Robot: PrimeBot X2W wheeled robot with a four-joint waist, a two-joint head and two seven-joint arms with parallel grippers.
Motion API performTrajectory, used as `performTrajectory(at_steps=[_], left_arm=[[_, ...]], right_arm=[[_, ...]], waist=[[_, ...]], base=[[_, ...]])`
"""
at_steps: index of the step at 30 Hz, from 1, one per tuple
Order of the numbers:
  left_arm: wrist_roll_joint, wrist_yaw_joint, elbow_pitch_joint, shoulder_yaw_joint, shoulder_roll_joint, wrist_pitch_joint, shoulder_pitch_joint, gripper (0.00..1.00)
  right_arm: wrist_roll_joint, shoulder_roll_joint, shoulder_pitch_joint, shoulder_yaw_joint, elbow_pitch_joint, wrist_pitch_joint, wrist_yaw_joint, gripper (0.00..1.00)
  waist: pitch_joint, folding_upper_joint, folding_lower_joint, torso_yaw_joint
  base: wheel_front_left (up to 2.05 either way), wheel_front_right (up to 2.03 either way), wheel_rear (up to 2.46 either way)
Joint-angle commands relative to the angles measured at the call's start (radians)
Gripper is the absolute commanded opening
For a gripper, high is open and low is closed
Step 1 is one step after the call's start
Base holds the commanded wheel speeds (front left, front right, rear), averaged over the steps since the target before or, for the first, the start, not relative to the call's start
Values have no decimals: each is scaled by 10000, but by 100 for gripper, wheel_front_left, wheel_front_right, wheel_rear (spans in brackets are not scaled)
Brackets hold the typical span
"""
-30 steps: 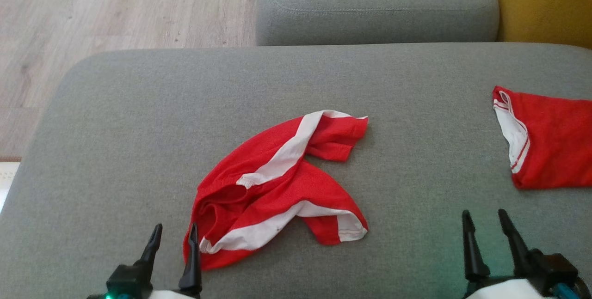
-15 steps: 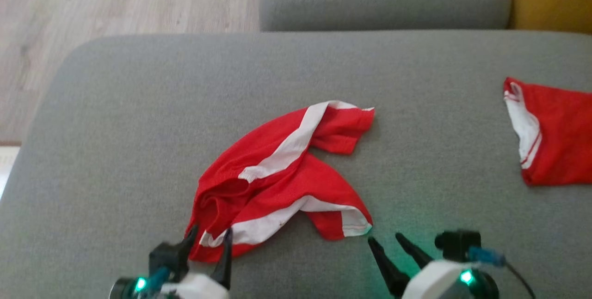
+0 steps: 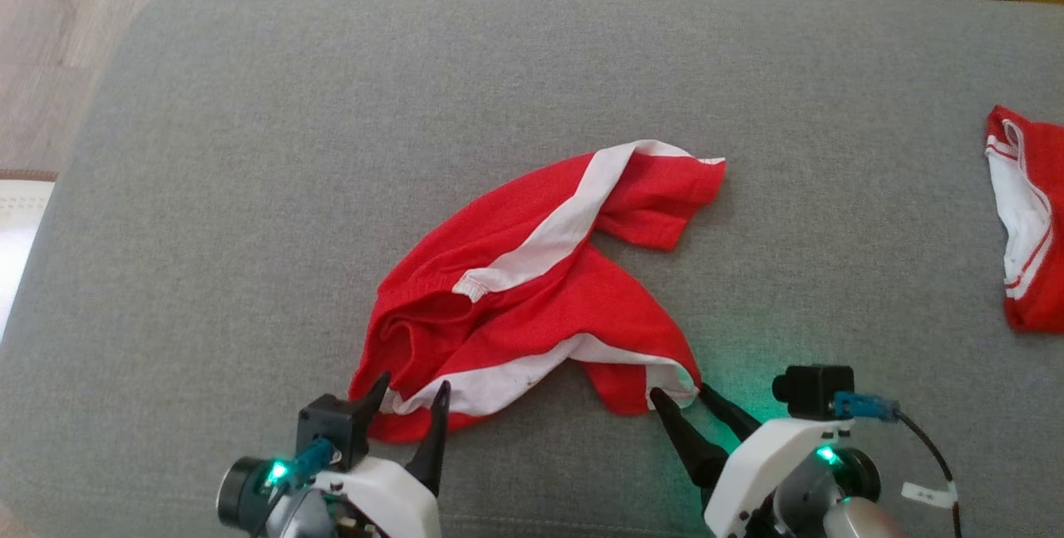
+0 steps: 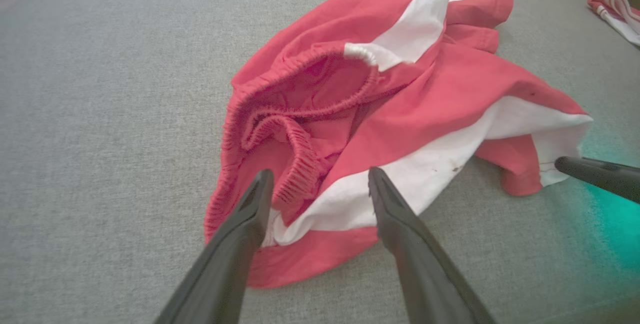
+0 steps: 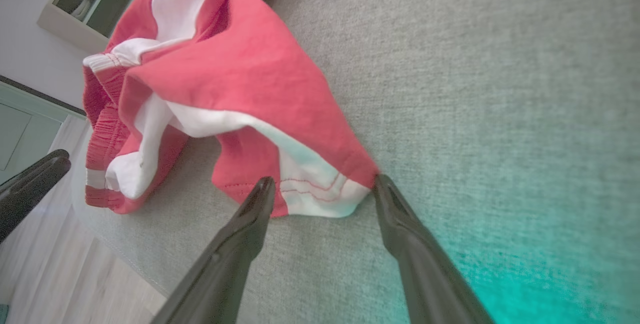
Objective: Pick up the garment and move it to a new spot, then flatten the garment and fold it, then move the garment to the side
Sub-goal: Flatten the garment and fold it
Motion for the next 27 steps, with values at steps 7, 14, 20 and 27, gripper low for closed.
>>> performTrajectory(at_steps=[7,14,20,27], left_arm=[[1,-80,-496,109,159,299,-436,100],[-78,-3,-599,84,252,689,-276,100],[-144,263,-751,239,300,953,-150,100],[-199,547,-1461,380,463,1500,301,100]], right_arm=[[104,-49,-398,496,16,-40,75,100],[155,-49,-372,650,42,-66,75,100],[126,-49,-383,666,24,-100,75,100],[191,-49,-340,687,60,-163,75,100]], waist=[[51,0,0,-5],[51,0,0,-121],[84,0,0,-178],[-17,0,0,-219]], base=[[0,0,0],[0,0,0],[0,0,0],[0,0,0]])
